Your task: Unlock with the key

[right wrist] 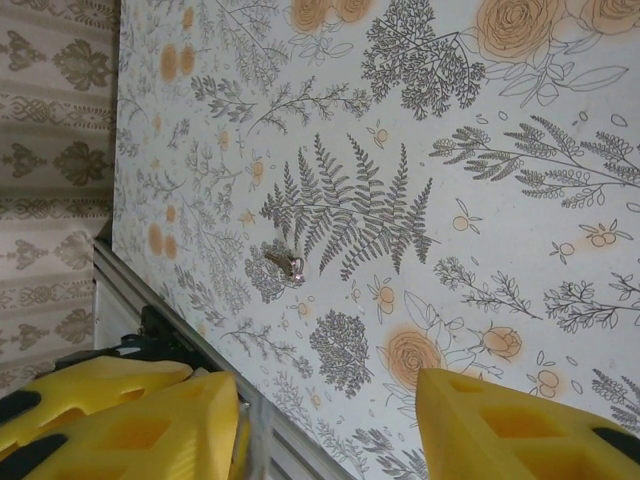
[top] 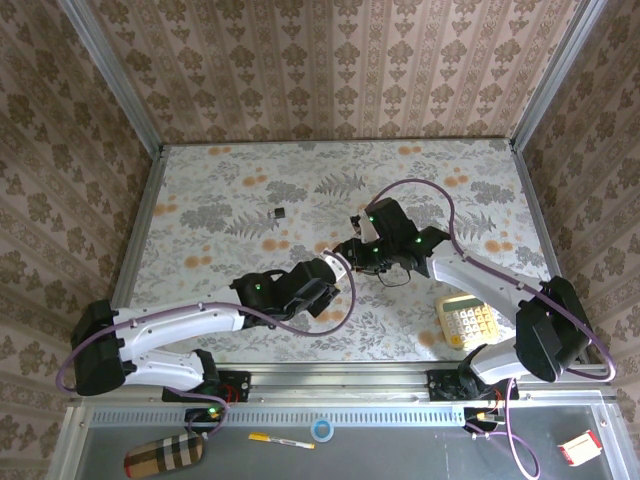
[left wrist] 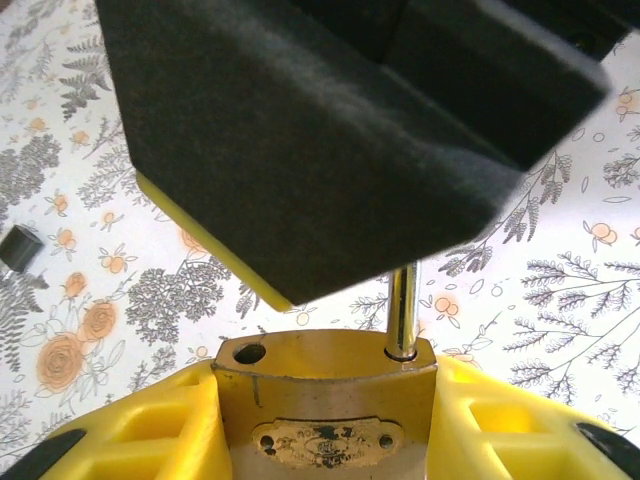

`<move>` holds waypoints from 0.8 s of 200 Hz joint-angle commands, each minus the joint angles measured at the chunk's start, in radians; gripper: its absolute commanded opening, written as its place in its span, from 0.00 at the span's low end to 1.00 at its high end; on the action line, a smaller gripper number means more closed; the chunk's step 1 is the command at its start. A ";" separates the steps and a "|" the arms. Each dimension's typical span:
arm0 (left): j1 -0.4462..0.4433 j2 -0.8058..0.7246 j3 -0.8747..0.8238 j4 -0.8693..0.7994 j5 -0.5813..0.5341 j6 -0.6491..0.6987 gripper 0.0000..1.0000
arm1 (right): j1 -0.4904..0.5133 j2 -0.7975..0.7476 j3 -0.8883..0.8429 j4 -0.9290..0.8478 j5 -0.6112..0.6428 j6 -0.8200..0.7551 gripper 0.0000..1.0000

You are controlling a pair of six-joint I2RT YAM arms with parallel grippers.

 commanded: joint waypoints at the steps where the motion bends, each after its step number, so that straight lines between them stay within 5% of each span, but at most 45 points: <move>1: -0.033 0.014 0.050 0.018 -0.103 0.032 0.00 | -0.008 0.027 0.040 -0.048 0.034 0.027 0.53; 160: -0.067 0.009 0.029 0.032 -0.205 0.045 0.00 | -0.073 0.079 0.046 -0.061 0.048 0.035 0.56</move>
